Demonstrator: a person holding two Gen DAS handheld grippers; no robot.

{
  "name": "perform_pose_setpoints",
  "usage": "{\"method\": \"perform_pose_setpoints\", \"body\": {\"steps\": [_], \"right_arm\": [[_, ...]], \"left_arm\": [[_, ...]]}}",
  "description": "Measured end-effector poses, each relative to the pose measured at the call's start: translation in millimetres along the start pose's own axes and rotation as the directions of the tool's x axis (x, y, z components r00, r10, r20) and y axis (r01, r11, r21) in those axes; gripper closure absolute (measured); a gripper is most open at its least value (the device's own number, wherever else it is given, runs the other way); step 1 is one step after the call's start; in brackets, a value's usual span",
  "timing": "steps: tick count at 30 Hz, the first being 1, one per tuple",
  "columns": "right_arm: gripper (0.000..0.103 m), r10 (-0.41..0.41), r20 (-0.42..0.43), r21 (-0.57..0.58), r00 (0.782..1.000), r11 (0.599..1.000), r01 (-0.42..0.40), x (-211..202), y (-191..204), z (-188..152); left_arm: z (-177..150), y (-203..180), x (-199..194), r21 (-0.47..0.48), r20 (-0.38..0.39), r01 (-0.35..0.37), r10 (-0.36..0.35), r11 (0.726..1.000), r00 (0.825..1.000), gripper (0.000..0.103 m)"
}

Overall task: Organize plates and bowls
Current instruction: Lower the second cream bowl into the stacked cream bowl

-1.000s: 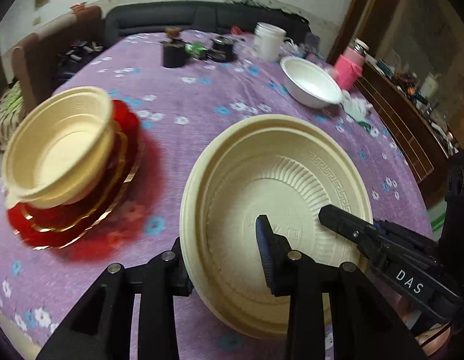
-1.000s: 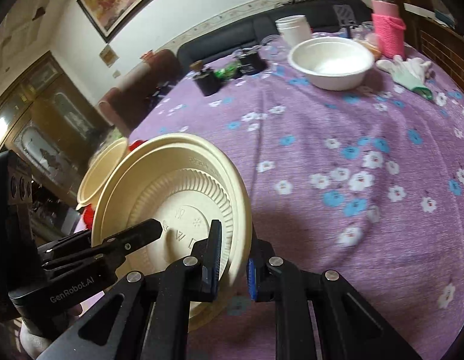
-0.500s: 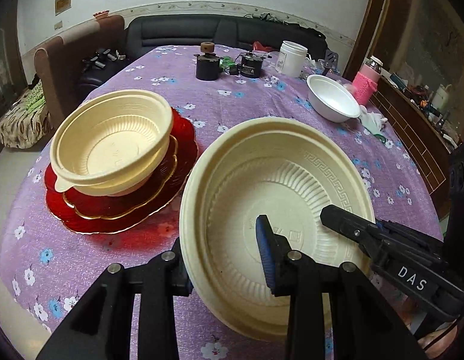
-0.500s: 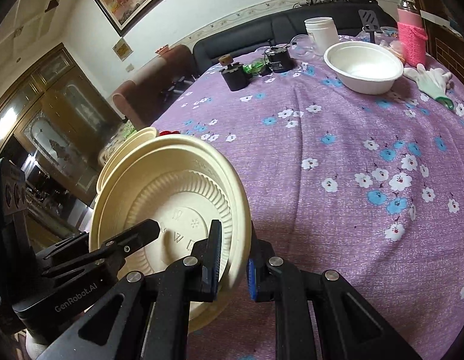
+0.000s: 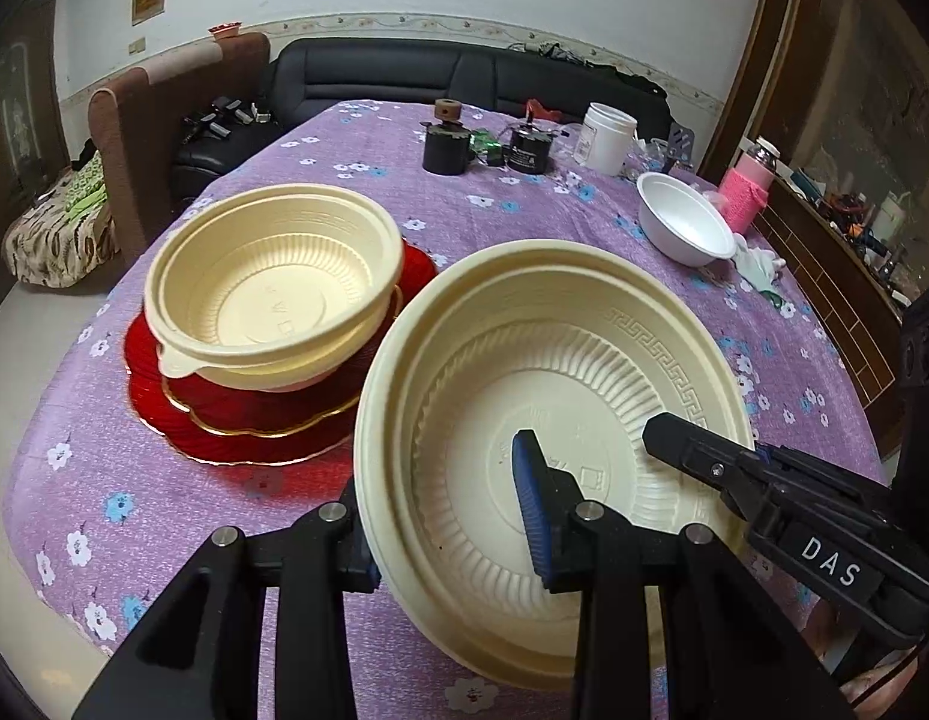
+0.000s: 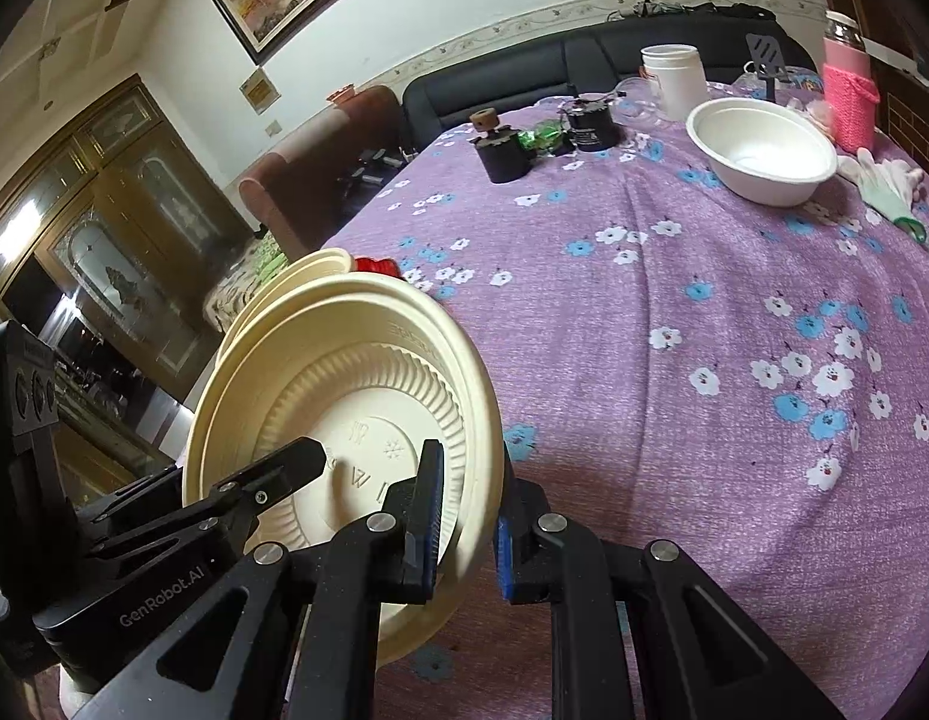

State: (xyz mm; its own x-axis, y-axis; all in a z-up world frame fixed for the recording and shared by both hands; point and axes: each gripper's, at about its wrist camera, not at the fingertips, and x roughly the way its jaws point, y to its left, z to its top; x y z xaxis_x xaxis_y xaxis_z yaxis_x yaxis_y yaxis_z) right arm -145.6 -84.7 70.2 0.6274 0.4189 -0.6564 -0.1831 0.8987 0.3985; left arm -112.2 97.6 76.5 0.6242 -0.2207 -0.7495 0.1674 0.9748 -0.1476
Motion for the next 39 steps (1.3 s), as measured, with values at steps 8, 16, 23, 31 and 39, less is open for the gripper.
{"method": "perform_pose_setpoints", "body": {"steps": [8, 16, 23, 31, 39], "right_arm": [[0.087, 0.008, 0.005, -0.035, 1.0, 0.999, -0.007, 9.5, 20.8, 11.5], [0.087, 0.039, 0.038, -0.097, 0.999, 0.995, -0.035, 21.4, 60.9, 38.0], [0.086, 0.036, 0.05, -0.176, 0.998, 0.984, -0.026, 47.6, 110.2, 73.4], [0.085, 0.013, -0.036, -0.178, 0.999, 0.984, -0.02, 105.2, 127.8, 92.1], [0.085, -0.043, -0.068, -0.183, 0.997, 0.983, 0.03, 132.5, 124.1, 91.0]], "left_arm": [[5.5, 18.0, -12.2, -0.02, 0.027, -0.007, 0.008, 1.0, 1.0, 0.069], [31.4, 46.8, -27.6, -0.019, 0.09, -0.078, 0.079, 0.997, 0.993, 0.065], [69.7, 84.7, -26.5, -0.024, 0.122, -0.185, 0.186, 0.982, 0.975, 0.063], [90.6, 127.0, 6.3, -0.055, 0.068, -0.234, 0.237, 0.971, 0.969, 0.062], [89.6, 144.8, 36.6, -0.089, 0.012, -0.181, 0.183, 0.979, 0.983, 0.059]]}}
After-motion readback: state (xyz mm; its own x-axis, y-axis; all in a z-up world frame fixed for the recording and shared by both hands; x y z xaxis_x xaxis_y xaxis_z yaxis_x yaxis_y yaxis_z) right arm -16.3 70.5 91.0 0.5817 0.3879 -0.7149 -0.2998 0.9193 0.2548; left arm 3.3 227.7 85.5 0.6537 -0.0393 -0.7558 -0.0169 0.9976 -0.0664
